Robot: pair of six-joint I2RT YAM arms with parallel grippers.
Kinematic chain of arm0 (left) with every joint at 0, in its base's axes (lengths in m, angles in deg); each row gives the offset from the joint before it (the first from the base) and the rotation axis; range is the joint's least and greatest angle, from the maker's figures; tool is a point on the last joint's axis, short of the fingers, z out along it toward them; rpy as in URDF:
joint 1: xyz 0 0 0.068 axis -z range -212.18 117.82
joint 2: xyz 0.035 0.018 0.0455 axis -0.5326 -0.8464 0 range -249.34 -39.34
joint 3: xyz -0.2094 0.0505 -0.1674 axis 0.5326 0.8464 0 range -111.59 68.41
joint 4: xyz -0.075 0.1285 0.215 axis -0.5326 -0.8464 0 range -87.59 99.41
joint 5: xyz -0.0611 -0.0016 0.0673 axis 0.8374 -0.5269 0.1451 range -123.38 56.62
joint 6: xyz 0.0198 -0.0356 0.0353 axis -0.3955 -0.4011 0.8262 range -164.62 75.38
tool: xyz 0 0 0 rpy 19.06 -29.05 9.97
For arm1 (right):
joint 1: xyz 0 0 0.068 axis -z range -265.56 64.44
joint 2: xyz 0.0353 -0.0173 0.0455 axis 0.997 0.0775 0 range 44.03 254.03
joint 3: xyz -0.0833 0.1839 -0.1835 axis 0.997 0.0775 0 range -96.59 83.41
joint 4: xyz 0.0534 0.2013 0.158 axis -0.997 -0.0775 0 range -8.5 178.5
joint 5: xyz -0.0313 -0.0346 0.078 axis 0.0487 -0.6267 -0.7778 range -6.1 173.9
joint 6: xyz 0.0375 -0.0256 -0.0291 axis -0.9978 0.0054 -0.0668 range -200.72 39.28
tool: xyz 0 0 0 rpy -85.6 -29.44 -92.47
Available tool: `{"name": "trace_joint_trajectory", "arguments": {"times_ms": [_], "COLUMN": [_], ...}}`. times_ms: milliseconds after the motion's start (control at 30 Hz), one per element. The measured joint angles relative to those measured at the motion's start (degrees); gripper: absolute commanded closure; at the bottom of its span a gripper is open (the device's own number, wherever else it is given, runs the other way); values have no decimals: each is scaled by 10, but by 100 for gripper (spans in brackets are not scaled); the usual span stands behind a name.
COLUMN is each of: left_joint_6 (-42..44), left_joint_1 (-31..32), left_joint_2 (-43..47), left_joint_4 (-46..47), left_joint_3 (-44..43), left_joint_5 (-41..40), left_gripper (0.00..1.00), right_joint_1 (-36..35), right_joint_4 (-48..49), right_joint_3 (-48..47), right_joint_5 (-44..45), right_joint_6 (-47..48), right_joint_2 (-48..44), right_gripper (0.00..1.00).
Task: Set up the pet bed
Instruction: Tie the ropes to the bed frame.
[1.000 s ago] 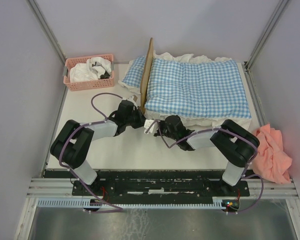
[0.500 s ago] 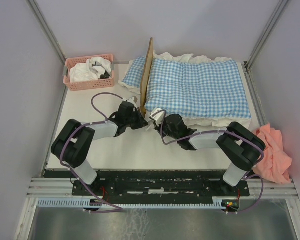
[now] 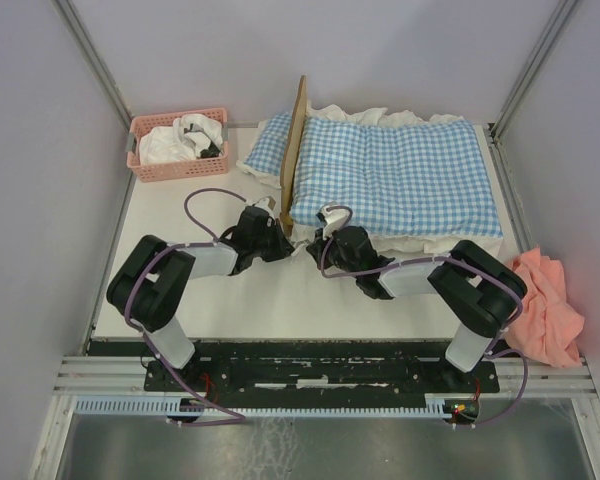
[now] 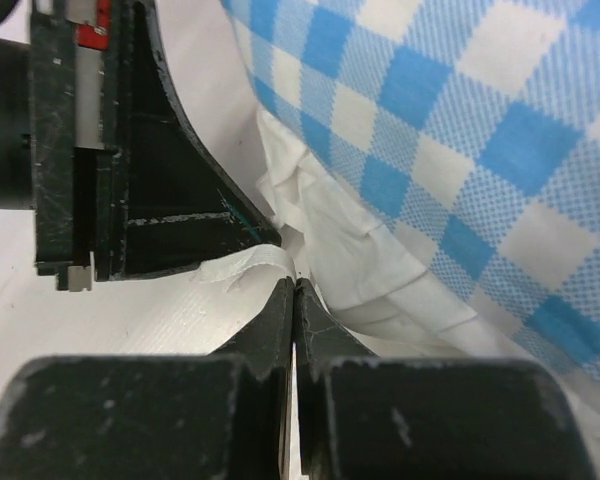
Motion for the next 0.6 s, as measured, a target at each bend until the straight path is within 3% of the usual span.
{"name": "trace_joint_trajectory", "arguments": {"times_ms": [300,600], "left_joint_6": [-1,-9], "left_joint_1": [0,-1], "left_joint_2": [-1,11], "left_joint_4": [6,-13], "left_joint_3": [7,14], "left_joint_5": [-8,-24], "left_gripper": [96,71], "right_joint_1": [4,4], "right_joint_4": [25,36], "right_joint_3": [2,3], "right_joint_5": [21,-17], "right_joint_6": [-59,1], "right_joint_2": [23,24], "right_gripper": [98,98]}}
